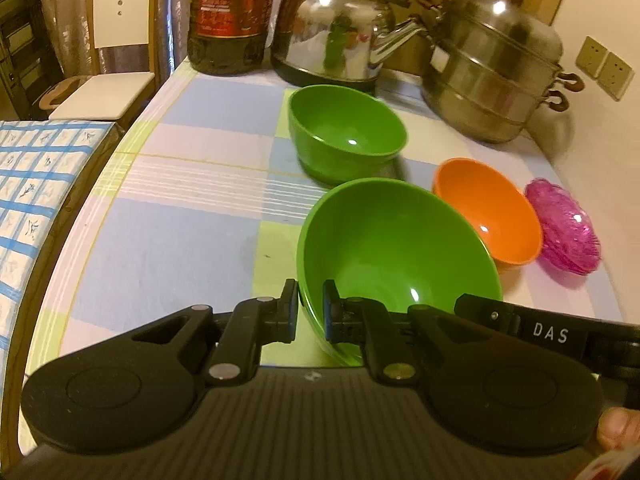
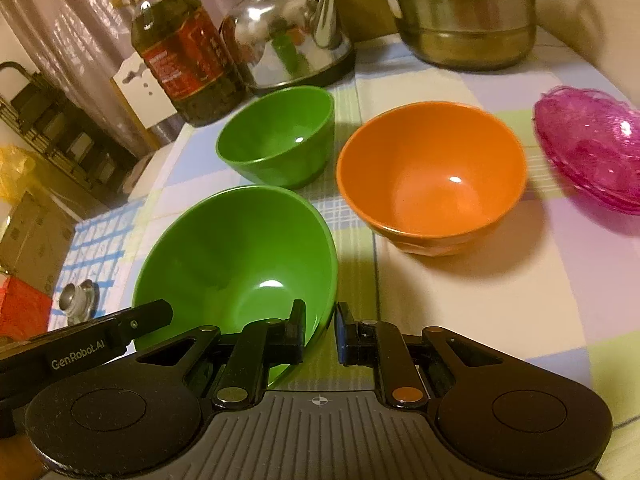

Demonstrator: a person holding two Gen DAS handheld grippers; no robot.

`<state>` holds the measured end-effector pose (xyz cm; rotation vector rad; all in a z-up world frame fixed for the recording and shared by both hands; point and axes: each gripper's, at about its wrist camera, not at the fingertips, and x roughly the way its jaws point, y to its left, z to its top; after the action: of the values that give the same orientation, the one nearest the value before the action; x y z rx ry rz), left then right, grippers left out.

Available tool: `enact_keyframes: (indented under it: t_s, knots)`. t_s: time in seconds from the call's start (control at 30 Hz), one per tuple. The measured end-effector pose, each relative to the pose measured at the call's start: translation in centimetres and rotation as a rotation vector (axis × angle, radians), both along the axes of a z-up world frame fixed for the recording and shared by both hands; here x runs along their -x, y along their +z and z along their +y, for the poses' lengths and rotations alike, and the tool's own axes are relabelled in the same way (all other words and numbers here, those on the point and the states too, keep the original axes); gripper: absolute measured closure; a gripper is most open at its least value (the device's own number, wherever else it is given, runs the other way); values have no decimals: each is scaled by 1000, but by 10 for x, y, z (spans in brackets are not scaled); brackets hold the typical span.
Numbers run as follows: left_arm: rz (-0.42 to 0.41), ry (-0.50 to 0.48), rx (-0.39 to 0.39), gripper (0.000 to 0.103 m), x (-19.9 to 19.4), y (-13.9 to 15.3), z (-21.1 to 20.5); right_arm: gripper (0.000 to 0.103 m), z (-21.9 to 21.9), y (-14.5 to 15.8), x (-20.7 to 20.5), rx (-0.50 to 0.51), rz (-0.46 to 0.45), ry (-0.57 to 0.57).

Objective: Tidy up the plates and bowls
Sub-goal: 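Lift the green bowl with both grippers and lower it into the orange bowl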

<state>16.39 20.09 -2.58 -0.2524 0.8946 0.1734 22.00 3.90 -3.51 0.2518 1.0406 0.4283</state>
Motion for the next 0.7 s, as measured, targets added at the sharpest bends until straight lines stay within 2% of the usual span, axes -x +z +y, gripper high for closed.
enact_keyframes:
  t_s: [0.33, 0.7]
  knots:
    - [-56, -69, -7, 92, 0, 32, -43, 88, -41, 40, 17, 19, -65, -45]
    - [-90, -154, -5, 92, -47, 48, -73, 89, -78, 59, -9, 19, -105, -128]
